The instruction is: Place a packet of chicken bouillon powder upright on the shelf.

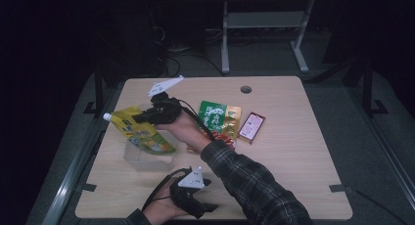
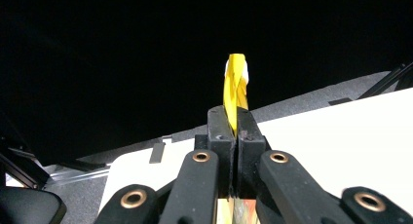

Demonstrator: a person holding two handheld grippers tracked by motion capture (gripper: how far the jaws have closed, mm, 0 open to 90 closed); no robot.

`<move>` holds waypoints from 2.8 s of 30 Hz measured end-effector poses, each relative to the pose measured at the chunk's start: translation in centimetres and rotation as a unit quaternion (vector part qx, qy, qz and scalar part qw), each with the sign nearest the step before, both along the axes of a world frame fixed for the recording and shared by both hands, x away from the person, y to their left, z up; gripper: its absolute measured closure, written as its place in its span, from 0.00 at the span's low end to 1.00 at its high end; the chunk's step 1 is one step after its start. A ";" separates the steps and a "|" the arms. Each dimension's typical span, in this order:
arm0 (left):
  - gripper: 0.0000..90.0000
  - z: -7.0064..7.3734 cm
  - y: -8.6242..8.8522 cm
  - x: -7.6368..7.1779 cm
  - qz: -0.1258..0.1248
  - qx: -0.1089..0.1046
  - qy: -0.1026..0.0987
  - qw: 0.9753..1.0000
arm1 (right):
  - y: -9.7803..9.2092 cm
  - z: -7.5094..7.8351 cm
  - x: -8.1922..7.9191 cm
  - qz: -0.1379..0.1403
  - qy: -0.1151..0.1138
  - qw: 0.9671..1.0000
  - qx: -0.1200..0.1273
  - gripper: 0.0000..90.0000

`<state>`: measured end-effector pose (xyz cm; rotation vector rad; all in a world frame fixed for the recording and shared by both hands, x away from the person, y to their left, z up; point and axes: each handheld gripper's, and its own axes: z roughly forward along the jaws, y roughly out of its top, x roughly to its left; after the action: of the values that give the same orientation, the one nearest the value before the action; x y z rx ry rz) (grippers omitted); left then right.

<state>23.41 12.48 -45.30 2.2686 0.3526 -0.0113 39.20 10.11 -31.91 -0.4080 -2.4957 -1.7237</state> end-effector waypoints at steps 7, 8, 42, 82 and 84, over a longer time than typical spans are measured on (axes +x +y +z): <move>0.23 -0.2 -0.1 0.0 0.000 0.002 -0.001 1.000 | -0.7 -0.5 -0.3 0.003 -0.005 1.000 -0.007 0.97; 0.23 -0.2 -0.1 0.0 0.000 0.003 -0.001 1.000 | -0.7 -0.4 -0.4 0.004 -0.007 1.000 -0.011 0.97; 0.23 -0.1 -0.1 -0.1 -0.003 0.012 -0.012 1.000 | -0.3 -1.0 -1.8 -0.045 -0.026 0.997 -0.051 1.00; 0.23 -0.6 0.1 0.2 0.003 0.015 0.004 1.000 | -6.8 -4.7 -3.5 -0.046 -0.032 0.996 -0.063 0.47; 0.23 -0.6 0.2 0.4 0.001 0.019 0.001 1.000 | -7.6 -4.6 -3.5 -0.051 -0.033 0.996 -0.067 0.42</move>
<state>23.80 12.71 -45.91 2.3065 0.3605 -0.0062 35.69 2.49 -36.52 -0.5065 -2.6921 -1.6337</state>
